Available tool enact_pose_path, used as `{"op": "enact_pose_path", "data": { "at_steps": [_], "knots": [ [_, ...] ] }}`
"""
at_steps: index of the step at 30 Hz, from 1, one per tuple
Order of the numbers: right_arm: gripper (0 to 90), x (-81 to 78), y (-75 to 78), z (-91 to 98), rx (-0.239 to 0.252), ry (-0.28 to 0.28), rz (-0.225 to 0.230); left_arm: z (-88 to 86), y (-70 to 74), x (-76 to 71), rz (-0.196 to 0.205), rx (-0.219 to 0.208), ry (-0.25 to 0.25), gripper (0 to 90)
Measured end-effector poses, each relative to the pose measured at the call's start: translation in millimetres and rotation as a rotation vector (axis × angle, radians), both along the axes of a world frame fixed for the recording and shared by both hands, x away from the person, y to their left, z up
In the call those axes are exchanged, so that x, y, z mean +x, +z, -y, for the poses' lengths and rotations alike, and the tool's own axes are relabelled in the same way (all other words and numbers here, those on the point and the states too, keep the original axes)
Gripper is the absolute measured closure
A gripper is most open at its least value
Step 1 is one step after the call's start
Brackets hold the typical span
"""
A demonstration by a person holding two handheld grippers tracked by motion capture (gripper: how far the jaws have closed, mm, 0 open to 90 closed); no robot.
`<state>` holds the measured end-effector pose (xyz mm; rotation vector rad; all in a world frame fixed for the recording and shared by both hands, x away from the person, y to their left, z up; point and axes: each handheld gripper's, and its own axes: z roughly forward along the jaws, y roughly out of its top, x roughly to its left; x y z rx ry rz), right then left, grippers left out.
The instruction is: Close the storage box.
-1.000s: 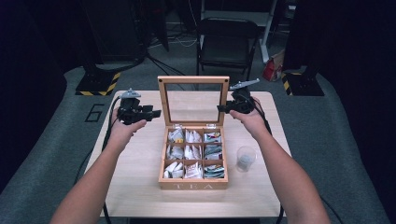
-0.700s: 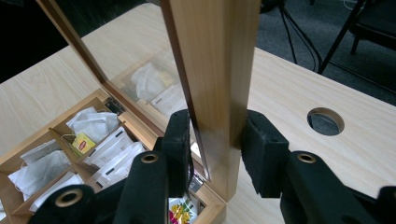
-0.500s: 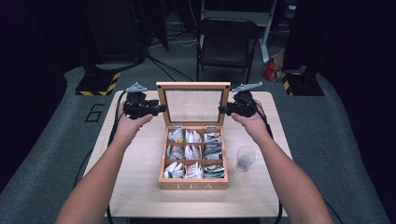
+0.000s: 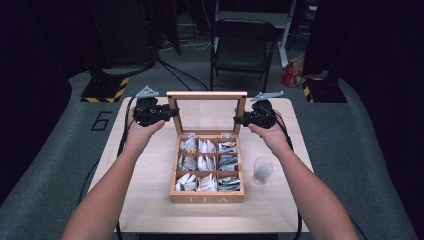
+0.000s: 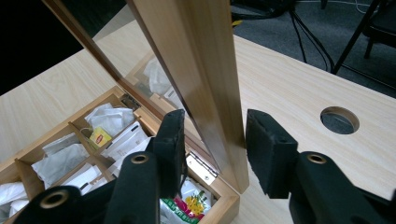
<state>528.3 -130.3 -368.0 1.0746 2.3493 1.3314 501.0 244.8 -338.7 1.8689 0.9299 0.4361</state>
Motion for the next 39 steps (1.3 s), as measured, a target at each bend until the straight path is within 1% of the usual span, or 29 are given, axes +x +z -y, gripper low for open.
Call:
{"op": "enact_pose_path", "data": {
  "at_steps": [1, 2, 5, 7, 8, 9, 10, 11, 12, 13, 15, 16, 19, 21, 24, 26, 30, 31, 32, 33, 34, 37, 38, 39],
  "knots": [
    [56.7, -2.5, 1.4, 1.9, -0.005, 0.002, -0.003, -0.3, -0.1, -0.5, 0.003, 0.003, -0.003, 61.9],
    [57.1, -3.2, 2.2, 2.8, -0.007, 0.006, 0.005, 0.0, -0.1, -1.4, 0.0, 0.002, -0.003, 61.8],
    [57.3, -7.0, 5.6, 4.4, 0.003, 0.002, 0.003, -0.1, -0.2, -2.5, 0.006, 0.005, -0.002, 61.9],
    [57.0, -12.5, 11.2, 4.8, -0.002, -0.007, 0.012, -0.3, -0.3, -5.1, 0.009, 0.008, -0.006, 61.8],
    [57.0, -12.5, 11.2, 4.8, -0.002, -0.007, 0.012, -0.3, -0.3, -5.1, 0.009, 0.008, -0.006, 61.8],
    [56.3, -17.4, 15.7, 5.8, 0.0, -0.01, 0.026, -0.4, -0.3, -6.0, 0.009, 0.009, -0.009, 61.7],
    [56.3, -17.4, 15.7, 5.8, 0.0, -0.01, 0.026, -0.5, -0.2, -6.5, 0.008, 0.009, -0.01, 61.7],
    [55.7, -21.8, 19.8, 7.1, 0.006, -0.013, 0.036, -0.3, 0.9, -8.3, 0.011, 0.018, -0.011, 61.7],
    [55.7, -21.8, 19.8, 7.1, 0.006, -0.013, 0.036, -0.3, 0.9, -8.3, 0.011, 0.018, -0.011, 61.7],
    [55.3, -24.4, 22.9, 8.9, 0.008, -0.018, 0.048, 0.1, 1.7, -9.5, 0.013, 0.023, -0.011, 61.7],
    [54.4, -29.9, 29.6, 13.0, 0.032, -0.023, 0.059, -0.5, 5.8, -13.0, 0.02, 0.024, -0.014, 61.7],
    [54.4, -29.9, 29.6, 13.0, 0.032, -0.023, 0.059, -0.5, 5.8, -13.0, 0.02, 0.024, -0.014, 61.7],
    [52.4, -36.6, 40.6, 14.0, 0.026, -0.017, 0.071, -2.3, 10.1, -16.7, 0.023, 0.009, -0.019, 61.6],
    [52.4, -38.1, 43.4, 13.4, 0.023, -0.015, 0.078, -2.1, 11.0, -17.7, 0.024, 0.015, -0.02, 61.7],
    [52.6, -44.3, 53.7, 10.4, 0.025, -0.007, 0.092, -1.8, 14.1, -21.8, 0.025, 0.031, -0.028, 61.6],
    [53.2, -46.5, 57.1, 8.9, 0.019, -0.002, 0.094, -2.1, 15.0, -23.2, 0.025, 0.037, -0.032, 61.5],
    [53.6, -49.2, 60.5, 7.2, 0.015, 0.007, 0.103, -2.7, 17.5, -28.6, 0.013, 0.03, -0.037, 60.9],
    [54.5, -50.4, 61.6, 6.8, 0.017, 0.009, 0.107, -2.5, 19.1, -31.9, 0.016, 0.033, -0.039, 60.6],
    [54.5, -50.4, 61.6, 6.8, 0.017, 0.009, 0.107, -2.5, 19.1, -31.9, 0.016, 0.033, -0.039, 60.5],
    [54.7, -51.6, 62.1, 6.6, 0.022, 0.008, 0.101, -2.4, 20.2, -34.3, 0.011, 0.032, -0.042, 60.5],
    [55.1, -52.4, 62.4, 6.7, 0.028, 0.011, 0.101, -2.8, 21.0, -35.3, 0.015, 0.036, -0.044, 60.4],
    [55.1, -57.0, 62.8, 8.0, 0.055, 0.029, 0.094, -4.4, 23.4, -42.0, 0.014, 0.022, -0.055, 59.6],
    [55.1, -57.0, 62.8, 8.0, 0.055, 0.029, 0.094, -4.4, 24.0, -44.5, 0.017, 0.018, -0.055, 59.6],
    [54.9, -60.3, 62.4, 7.5, 0.049, 0.034, 0.092, -4.6, 24.5, -46.3, 0.021, 0.02, -0.057, 59.3]
  ]
}}
